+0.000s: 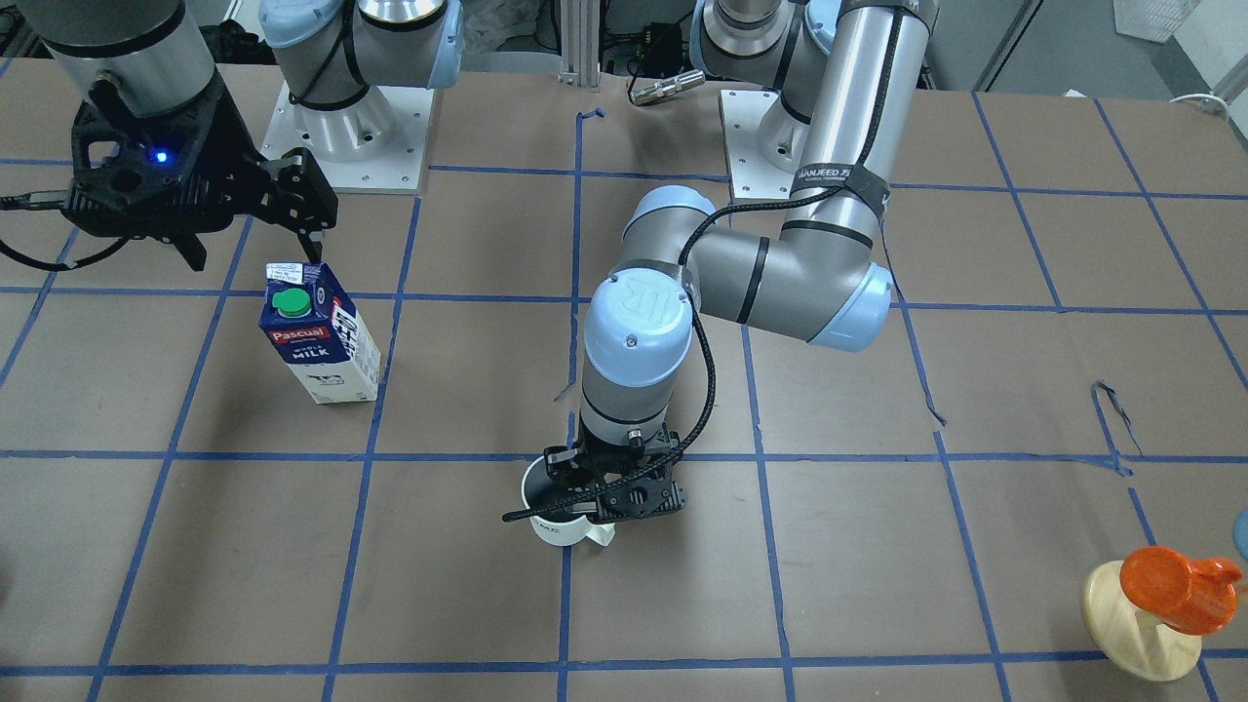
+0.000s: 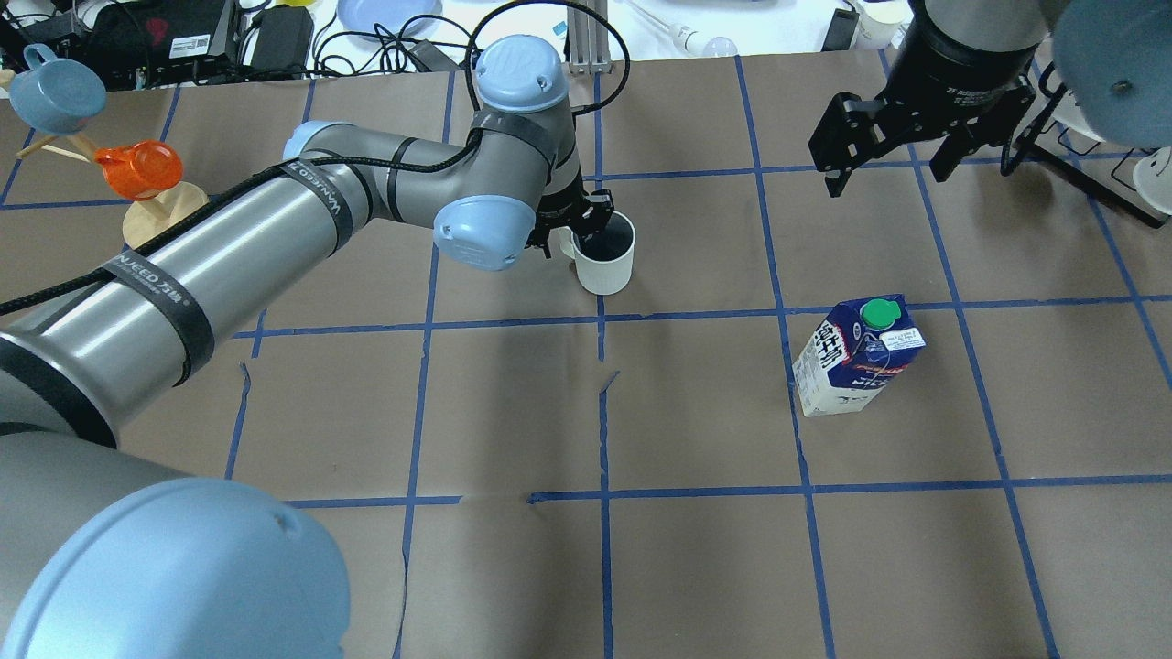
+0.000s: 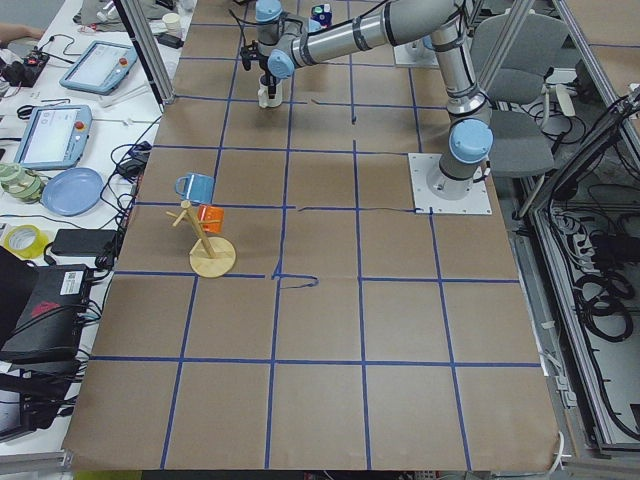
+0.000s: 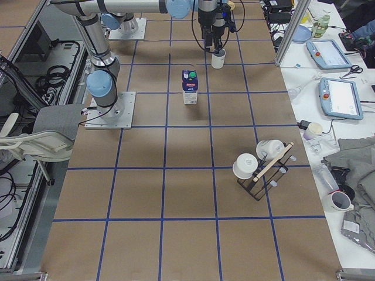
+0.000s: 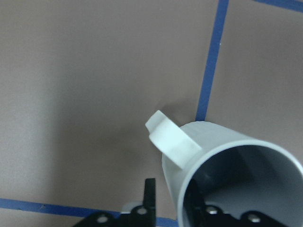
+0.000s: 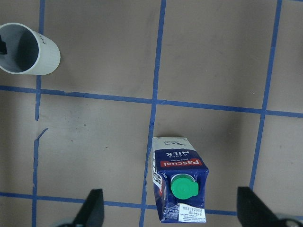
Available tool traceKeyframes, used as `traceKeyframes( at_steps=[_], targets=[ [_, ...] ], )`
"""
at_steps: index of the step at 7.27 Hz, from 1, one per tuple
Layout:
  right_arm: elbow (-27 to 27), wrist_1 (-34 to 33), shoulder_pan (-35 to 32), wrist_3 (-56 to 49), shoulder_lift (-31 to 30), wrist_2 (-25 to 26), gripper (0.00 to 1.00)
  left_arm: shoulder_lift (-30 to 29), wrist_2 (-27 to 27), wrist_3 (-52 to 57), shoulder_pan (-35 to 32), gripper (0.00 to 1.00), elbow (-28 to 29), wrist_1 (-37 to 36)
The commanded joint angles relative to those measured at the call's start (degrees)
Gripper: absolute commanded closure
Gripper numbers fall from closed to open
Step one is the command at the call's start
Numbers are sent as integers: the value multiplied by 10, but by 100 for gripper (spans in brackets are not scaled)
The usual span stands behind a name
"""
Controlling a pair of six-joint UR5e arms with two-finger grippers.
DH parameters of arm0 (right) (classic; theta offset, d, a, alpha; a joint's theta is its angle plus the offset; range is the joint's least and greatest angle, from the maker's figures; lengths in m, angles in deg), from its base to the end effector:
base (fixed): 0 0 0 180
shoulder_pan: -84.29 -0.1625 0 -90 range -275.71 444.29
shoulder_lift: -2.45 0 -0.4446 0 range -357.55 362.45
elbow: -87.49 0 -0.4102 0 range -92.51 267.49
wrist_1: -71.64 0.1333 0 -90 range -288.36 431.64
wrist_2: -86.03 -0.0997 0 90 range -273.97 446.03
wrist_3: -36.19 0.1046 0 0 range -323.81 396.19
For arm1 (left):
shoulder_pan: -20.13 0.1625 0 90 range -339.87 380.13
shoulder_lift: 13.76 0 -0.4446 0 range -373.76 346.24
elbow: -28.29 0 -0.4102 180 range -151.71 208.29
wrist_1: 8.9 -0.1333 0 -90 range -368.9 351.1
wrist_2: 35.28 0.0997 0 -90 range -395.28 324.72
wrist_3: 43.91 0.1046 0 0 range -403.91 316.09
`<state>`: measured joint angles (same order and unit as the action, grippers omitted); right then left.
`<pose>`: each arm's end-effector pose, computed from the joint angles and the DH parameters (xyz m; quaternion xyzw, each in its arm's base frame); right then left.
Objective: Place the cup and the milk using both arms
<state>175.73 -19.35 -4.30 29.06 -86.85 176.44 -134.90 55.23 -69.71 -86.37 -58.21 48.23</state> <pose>0.1197 -0.5220 0.5137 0.0498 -0.9986 0.0176 0.0049 -0.3263 -0.6356 0.2577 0.0812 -0.9956 0.0442 0.0123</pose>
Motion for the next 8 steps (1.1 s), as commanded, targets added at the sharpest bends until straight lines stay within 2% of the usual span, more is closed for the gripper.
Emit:
traceKeyframes(
  at_steps=[1,2,4,6,8],
  targets=[
    [6,0,0,12,0,-1,0,57,18,48,45,3,5,55],
    [10,1,0,12,1,-1,0,92,19,103,82,1,4,106],
    [76,-9,9,3,13,6,0,178,22,178,125,0,5,173],
    [133,-33,14,1,14,8,0,246,26,194,156,0,5,227],
    [169,-77,47,-63,15,8,1,287,17,197,170,0,-3,251]
  ],
)
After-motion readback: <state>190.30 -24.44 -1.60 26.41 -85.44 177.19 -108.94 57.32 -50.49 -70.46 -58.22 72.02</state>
